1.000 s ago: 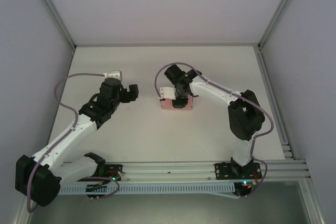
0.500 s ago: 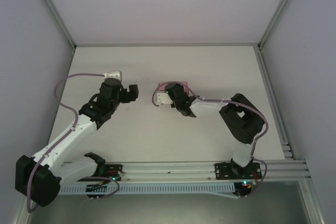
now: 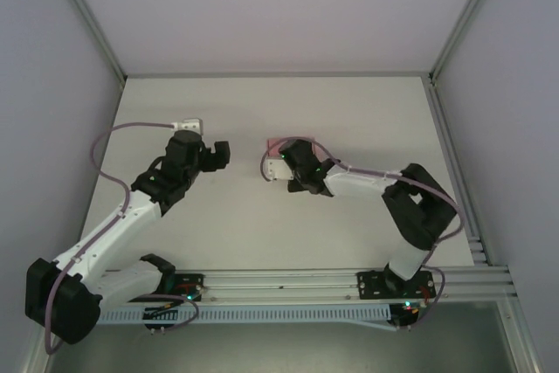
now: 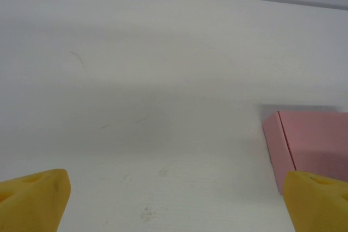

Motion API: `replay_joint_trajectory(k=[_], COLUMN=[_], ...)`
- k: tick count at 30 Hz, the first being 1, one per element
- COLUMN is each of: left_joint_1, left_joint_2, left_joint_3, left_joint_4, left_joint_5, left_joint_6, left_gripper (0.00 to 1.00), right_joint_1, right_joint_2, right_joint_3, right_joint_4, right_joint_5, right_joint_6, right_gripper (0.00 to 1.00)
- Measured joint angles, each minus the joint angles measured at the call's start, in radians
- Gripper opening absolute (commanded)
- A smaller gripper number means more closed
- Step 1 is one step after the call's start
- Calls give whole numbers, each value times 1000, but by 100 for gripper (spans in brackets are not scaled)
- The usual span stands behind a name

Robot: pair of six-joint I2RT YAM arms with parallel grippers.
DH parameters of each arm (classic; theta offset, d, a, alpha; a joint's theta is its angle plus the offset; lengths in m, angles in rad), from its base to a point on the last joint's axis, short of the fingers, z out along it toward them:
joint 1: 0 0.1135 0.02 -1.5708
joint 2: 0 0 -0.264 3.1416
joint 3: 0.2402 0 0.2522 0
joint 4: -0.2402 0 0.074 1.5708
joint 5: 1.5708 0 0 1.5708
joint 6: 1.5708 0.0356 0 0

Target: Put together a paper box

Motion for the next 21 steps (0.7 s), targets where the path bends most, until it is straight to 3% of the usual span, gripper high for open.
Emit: replay_joint_trajectory(k=[4, 7, 11, 14, 21], left_joint_1=[0, 3, 21, 67, 277], left_joint_2=[0, 0, -3, -5, -10], left_joint_3=[-7, -26, -67, -133, -460], left_joint_4=[7, 22, 74, 187, 676], left_joint_5=[-13, -34, -80, -148, -198], left_joint_6=[0, 3, 37, 97, 303], left_gripper=[100, 99, 100, 100, 100], right_joint_1=[-42, -126, -348, -533, -690], right_joint_2=[-140, -278, -461, -510, -365], right_joint_3=[77, 39, -157, -351, -694], right_joint_4=[-186, -159, 51, 256, 703], right_joint_5=[-167, -232, -238, -188, -154], right_joint_6=[106, 259, 555, 729, 878], right_gripper=[100, 100, 100, 100, 100])
